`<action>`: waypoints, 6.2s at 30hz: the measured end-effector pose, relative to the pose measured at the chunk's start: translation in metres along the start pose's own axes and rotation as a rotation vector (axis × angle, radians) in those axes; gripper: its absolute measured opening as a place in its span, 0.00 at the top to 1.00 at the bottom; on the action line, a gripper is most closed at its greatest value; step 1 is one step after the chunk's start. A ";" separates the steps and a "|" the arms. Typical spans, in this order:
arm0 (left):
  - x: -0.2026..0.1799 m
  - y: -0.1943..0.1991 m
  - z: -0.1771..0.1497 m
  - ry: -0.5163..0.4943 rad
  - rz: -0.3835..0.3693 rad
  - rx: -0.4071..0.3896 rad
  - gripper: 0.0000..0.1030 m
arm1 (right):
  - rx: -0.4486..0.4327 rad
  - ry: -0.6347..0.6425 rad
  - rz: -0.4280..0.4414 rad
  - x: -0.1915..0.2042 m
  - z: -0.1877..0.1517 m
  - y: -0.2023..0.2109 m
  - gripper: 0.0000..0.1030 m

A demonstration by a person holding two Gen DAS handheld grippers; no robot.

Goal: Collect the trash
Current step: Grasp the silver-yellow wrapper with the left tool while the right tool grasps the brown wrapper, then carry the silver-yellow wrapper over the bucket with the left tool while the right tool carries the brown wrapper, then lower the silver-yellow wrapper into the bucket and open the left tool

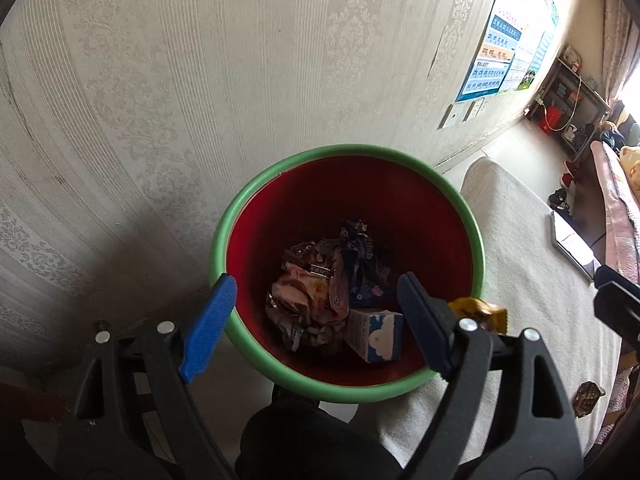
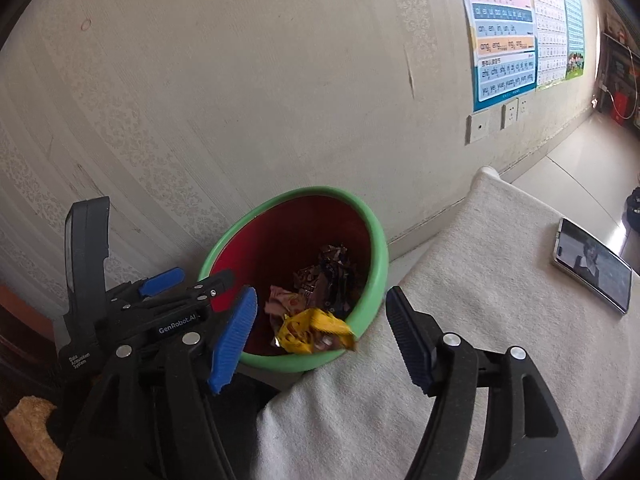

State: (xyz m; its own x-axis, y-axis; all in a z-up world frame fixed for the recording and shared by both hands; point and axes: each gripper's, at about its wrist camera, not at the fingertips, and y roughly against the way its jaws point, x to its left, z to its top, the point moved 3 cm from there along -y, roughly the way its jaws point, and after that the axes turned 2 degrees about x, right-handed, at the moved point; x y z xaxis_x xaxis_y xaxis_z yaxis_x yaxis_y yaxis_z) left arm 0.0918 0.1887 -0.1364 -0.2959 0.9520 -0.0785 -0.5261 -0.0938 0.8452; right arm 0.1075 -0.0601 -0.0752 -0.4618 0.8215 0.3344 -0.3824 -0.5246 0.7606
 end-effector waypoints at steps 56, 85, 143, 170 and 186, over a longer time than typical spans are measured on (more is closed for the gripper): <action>-0.217 0.003 -0.187 -0.596 -0.391 0.366 0.44 | 0.150 -0.534 -0.287 -0.206 -0.183 0.067 0.42; -0.179 0.036 -0.109 -0.398 -0.312 0.133 0.61 | 0.059 -0.296 -0.205 -0.112 -0.130 0.064 0.58; -0.053 0.041 -0.021 -0.139 -0.110 -0.028 0.61 | 0.019 0.020 -0.086 0.007 -0.036 0.021 0.57; -0.033 0.034 0.000 -0.104 -0.054 -0.056 0.61 | 0.016 0.089 -0.084 0.022 -0.008 -0.002 0.57; -0.019 0.026 0.008 -0.083 -0.032 -0.050 0.61 | 0.031 0.113 -0.083 0.030 -0.001 -0.015 0.57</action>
State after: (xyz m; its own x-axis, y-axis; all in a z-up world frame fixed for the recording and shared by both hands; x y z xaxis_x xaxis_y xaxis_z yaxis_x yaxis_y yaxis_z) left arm 0.0903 0.1705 -0.1088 -0.2122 0.9754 -0.0594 -0.5740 -0.0752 0.8154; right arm 0.0985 -0.0277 -0.0775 -0.5177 0.8304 0.2059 -0.3991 -0.4473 0.8004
